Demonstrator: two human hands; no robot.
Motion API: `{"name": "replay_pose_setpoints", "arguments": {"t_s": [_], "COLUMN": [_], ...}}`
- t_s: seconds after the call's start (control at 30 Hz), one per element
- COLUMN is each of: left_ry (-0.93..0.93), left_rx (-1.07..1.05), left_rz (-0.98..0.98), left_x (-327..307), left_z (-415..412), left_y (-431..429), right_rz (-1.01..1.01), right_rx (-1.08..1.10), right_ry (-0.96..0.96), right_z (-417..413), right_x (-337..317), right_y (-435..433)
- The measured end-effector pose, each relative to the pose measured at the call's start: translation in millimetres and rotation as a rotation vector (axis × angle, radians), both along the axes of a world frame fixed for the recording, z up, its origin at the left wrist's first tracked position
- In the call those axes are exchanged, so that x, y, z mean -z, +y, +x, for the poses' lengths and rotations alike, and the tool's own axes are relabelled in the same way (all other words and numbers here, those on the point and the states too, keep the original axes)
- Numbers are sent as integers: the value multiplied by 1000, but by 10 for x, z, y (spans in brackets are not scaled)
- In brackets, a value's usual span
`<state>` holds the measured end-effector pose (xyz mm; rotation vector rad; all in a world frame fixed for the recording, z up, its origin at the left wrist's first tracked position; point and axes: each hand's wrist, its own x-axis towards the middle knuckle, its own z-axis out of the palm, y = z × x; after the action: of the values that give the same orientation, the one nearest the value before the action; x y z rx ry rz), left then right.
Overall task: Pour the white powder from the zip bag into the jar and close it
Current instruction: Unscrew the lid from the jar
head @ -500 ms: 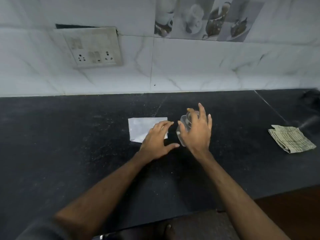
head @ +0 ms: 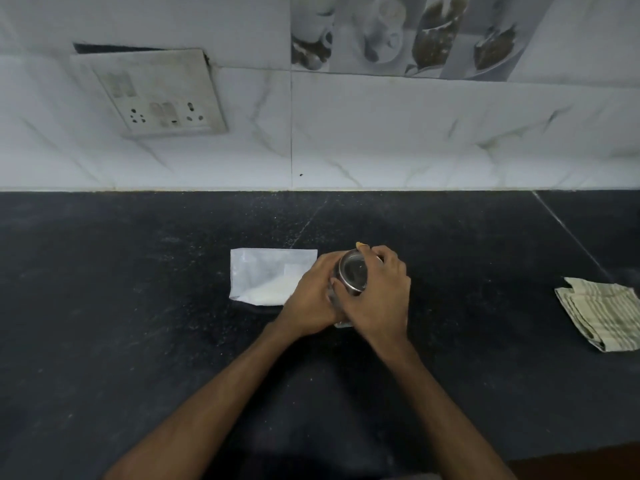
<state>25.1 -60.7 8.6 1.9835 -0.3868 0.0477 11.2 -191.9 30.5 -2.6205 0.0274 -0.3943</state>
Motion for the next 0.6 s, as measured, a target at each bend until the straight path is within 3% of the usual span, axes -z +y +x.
{"name": "replay_pose_setpoints", "arguments": {"t_s": [0.33, 0.6], "left_ry": [80, 118], "left_rx": [-205, -241], "left_rz": [-31, -123], "left_x": [37, 143], "left_z": [-596, -624], "left_y": [742, 933], "right_rz": [118, 96], "right_rx": [-161, -151], "right_ry": [-71, -95], "right_z": [-359, -404], "right_x": [135, 151], "right_y": [801, 1096]}}
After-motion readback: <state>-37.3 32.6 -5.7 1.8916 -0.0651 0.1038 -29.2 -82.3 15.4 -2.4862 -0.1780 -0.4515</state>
